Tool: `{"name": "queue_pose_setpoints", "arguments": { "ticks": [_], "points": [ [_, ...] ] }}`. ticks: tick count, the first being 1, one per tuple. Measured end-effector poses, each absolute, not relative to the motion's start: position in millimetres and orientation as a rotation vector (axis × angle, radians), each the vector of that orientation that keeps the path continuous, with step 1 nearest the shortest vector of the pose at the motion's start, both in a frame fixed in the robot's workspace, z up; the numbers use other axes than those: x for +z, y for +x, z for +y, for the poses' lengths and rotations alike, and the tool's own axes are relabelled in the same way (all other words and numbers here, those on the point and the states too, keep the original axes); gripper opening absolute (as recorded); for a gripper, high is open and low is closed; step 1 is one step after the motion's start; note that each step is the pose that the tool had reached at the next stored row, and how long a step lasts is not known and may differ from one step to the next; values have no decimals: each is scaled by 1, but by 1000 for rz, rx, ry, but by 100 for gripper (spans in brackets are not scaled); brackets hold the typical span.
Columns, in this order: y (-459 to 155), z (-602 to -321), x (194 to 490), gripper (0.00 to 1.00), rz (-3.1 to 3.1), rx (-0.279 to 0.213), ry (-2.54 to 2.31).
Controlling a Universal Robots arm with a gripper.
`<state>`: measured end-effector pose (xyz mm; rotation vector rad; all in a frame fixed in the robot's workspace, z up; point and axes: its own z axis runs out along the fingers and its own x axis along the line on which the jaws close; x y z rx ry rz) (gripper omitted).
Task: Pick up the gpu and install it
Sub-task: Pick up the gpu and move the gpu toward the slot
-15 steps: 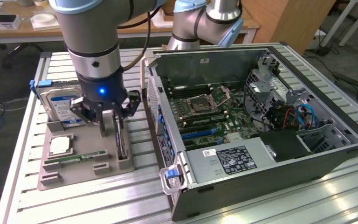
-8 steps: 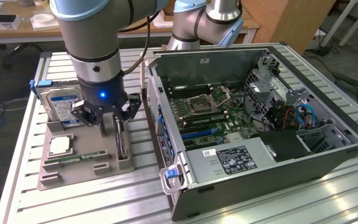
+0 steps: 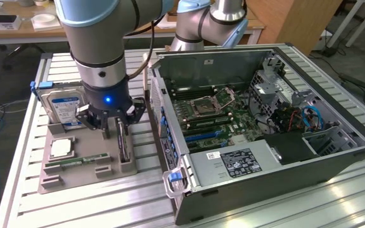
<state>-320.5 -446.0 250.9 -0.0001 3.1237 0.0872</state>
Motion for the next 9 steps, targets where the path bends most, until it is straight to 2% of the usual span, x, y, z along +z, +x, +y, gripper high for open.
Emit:
{"name": "queue_pose_setpoints", "arguments": {
  "ticks": [9],
  "points": [
    [-318,-446,245,47,3124,87,0]
  ]
}}
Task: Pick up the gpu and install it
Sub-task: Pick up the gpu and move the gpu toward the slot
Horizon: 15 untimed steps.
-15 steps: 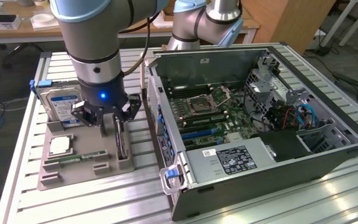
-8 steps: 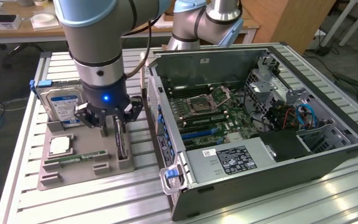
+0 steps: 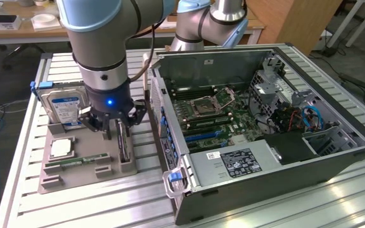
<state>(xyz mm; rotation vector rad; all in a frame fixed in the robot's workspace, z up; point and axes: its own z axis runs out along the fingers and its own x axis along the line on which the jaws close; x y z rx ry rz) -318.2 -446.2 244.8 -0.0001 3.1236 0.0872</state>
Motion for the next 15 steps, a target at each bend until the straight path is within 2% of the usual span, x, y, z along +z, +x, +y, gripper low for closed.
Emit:
{"name": "queue_pose_setpoints", "arguments": {
  "ticks": [15],
  "points": [
    [-315,-446,236,47,3124,87,0]
  ]
}}
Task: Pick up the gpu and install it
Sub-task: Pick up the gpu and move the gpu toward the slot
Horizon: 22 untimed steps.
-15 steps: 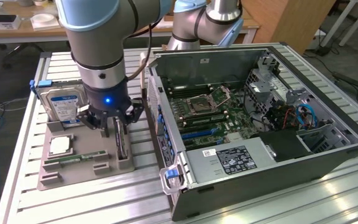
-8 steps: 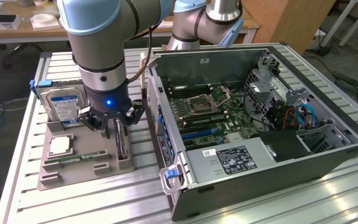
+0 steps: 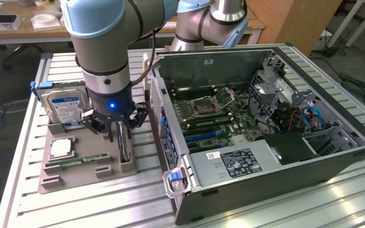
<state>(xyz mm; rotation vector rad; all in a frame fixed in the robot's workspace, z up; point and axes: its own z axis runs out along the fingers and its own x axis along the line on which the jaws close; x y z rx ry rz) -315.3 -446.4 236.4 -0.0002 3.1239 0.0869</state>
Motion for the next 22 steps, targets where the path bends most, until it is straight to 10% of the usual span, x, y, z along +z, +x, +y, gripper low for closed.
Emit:
{"name": "queue_pose_setpoints", "arguments": {
  "ticks": [22],
  "points": [
    [-315,-439,227,47,3125,87,0]
  ]
}}
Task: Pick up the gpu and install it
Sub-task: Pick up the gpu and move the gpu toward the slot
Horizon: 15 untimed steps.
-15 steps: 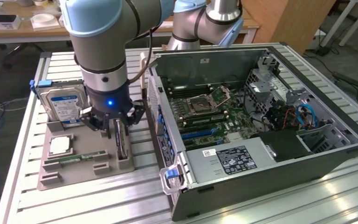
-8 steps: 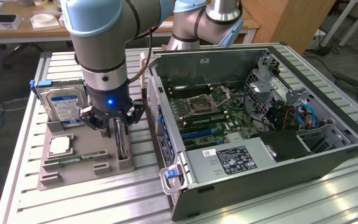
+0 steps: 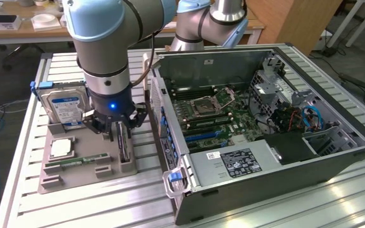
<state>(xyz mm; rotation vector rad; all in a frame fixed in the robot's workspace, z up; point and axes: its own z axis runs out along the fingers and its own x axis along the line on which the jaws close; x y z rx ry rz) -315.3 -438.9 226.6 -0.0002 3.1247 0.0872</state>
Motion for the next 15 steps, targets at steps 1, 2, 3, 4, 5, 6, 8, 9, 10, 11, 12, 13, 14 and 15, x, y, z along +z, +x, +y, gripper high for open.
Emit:
{"name": "queue_pose_setpoints", "arguments": {
  "ticks": [1,2,3,4,5,6,8,9,10,11,12,13,14,15],
  "points": [
    [-315,-439,226,47,3125,87,0],
    [-315,-439,225,47,3125,87,0],
    [-315,-439,224,47,3125,87,0],
    [-315,-439,224,47,3125,87,0],
    [-315,-439,224,47,3125,87,0],
    [-315,-439,224,47,3125,87,0],
    [-315,-439,224,47,3125,87,0],
    [-315,-439,224,47,3125,87,0],
    [-315,-439,224,47,3125,87,0],
    [-315,-439,224,46,3125,87,0],
    [-315,-439,224,46,3125,87,0],
    [-315,-439,224,40,3125,87,0],
    [-315,-439,224,33,3125,87,0],
    [-315,-439,224,33,3125,87,0]
  ]
}}
